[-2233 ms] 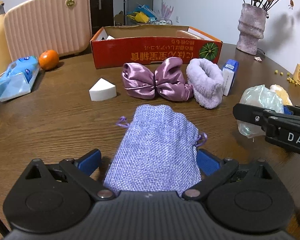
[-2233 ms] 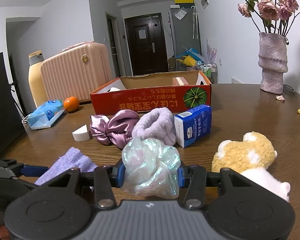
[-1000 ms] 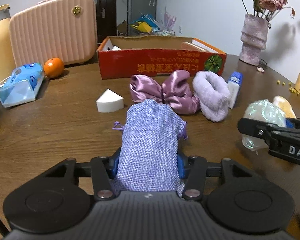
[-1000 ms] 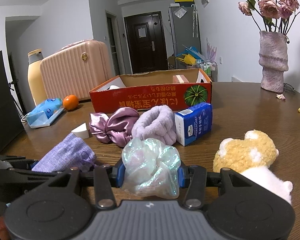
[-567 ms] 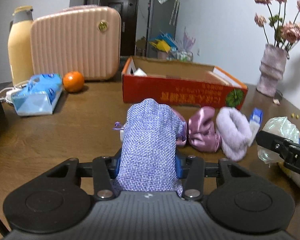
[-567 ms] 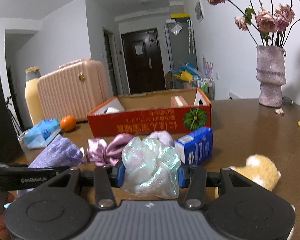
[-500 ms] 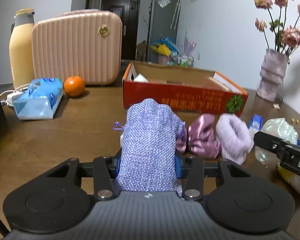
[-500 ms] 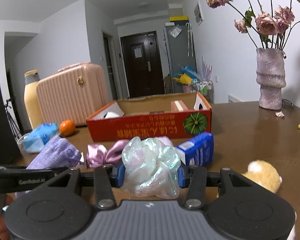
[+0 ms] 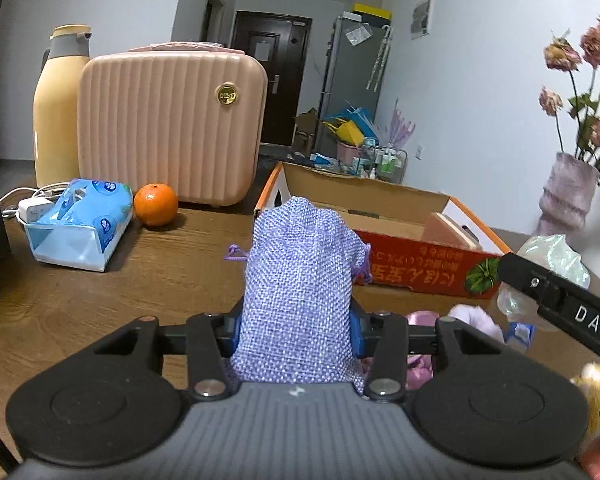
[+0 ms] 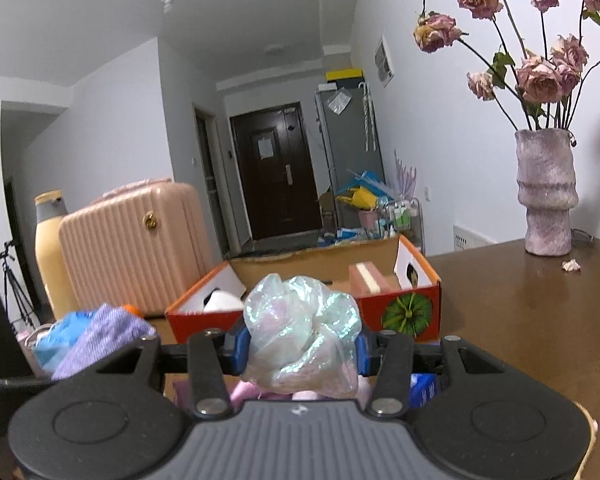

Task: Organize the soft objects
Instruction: 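Carry the purple pouch with the left tool to the box while the right tool carries the pouf there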

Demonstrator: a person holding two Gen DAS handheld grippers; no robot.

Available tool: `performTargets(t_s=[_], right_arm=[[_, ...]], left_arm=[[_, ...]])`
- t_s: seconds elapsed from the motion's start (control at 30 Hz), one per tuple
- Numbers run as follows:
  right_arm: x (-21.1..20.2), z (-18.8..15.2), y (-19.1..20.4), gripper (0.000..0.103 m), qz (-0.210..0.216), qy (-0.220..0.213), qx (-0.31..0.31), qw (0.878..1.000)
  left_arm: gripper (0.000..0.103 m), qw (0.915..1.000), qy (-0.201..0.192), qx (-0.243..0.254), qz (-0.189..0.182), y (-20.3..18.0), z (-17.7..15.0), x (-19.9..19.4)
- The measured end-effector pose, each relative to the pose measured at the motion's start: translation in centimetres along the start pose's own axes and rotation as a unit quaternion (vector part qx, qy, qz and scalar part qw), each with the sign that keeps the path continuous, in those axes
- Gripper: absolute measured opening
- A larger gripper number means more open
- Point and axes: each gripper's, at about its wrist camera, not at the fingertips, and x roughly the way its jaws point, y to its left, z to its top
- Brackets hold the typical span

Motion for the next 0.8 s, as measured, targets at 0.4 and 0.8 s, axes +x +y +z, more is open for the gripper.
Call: performTargets(t_s=[0.4,0.8], right_arm=[[3.6,2.6,-0.5,0.047,-0.011,-0.028,0.029,0.999],[7.7,4.7,-2.0,0.047,-0.019,-0.030,0.056,0.998]], left_arm=[[0.046,0.9989,-0.030,-0.033,0.010,-0.8,3.4,2.1],[0.046,0.9976,-0.049,-0.049,0.009,-3.7,6.0,5.4]])
